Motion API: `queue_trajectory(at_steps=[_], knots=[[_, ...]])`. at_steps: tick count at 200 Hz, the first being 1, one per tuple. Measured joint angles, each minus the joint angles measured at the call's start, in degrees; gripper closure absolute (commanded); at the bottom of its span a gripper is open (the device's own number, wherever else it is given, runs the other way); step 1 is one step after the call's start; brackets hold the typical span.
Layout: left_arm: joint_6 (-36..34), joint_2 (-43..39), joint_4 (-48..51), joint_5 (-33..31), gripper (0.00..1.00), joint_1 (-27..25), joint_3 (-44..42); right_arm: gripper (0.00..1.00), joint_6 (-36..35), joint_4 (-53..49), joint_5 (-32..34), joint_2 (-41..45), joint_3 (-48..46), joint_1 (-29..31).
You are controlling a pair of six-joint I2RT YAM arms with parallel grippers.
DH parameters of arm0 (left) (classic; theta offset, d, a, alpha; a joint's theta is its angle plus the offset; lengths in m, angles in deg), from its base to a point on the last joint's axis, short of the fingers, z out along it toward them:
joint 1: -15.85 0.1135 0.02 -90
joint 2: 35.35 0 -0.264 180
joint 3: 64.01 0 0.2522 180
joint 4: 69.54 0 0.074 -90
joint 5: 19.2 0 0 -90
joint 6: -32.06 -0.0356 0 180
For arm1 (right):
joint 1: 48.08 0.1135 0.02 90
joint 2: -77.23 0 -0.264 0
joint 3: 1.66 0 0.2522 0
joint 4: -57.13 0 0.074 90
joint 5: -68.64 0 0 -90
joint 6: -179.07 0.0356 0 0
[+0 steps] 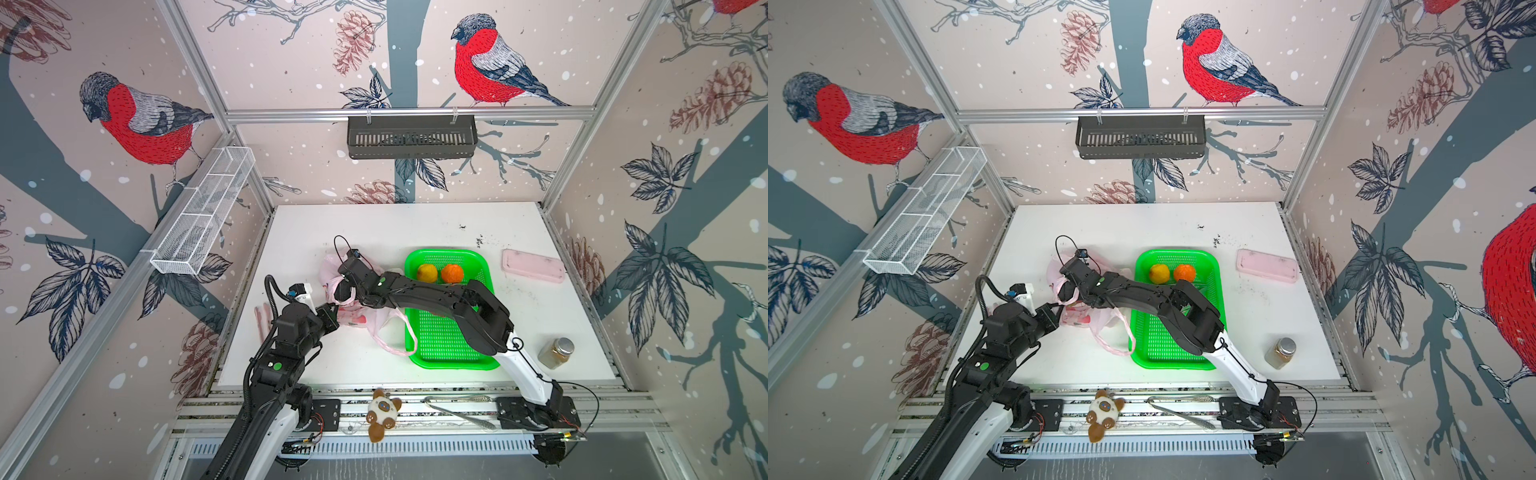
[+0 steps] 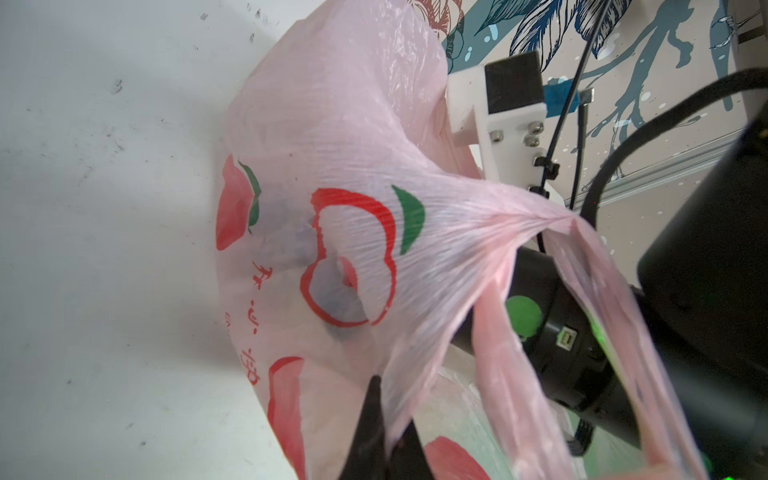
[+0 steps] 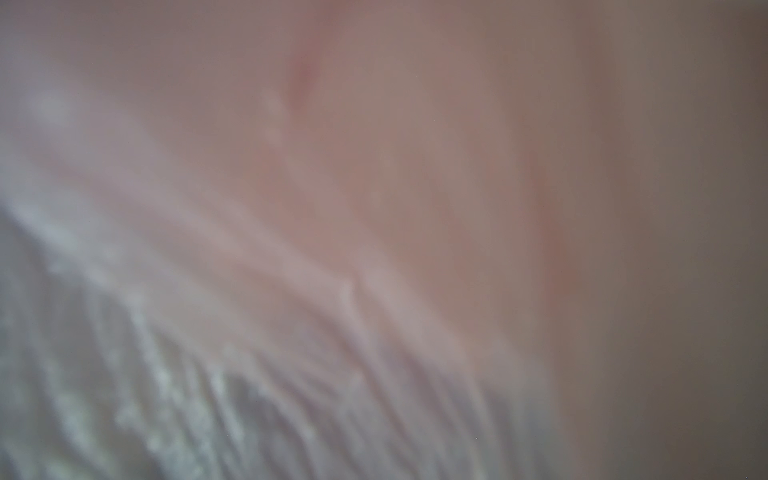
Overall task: Untie the knot of the plastic bag and take out the fruit
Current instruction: 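Pull the bag opening apart with both grippers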
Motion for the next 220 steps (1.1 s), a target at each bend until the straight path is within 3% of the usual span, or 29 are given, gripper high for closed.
queue_trajectory(at_steps=[61, 92, 220], knots=[[0.04, -1.09, -0.42, -0.31, 1.00, 0.00, -0.39, 0.47, -0.39, 0.98, -0.59, 1.27, -1.42, -0.09], [0.02, -1.36, -1.22, -1.07, 1.00, 0.00, -0.48, 0.56, -1.36, -0.81, -0.92, 3.61, -1.77, -0.02], [0.63, -0.26, -6.45, -5.86, 1.00, 0.00, -0.48, 0.65, -4.96, -4.35, -1.75, 14.10, -7.98, 1.29]])
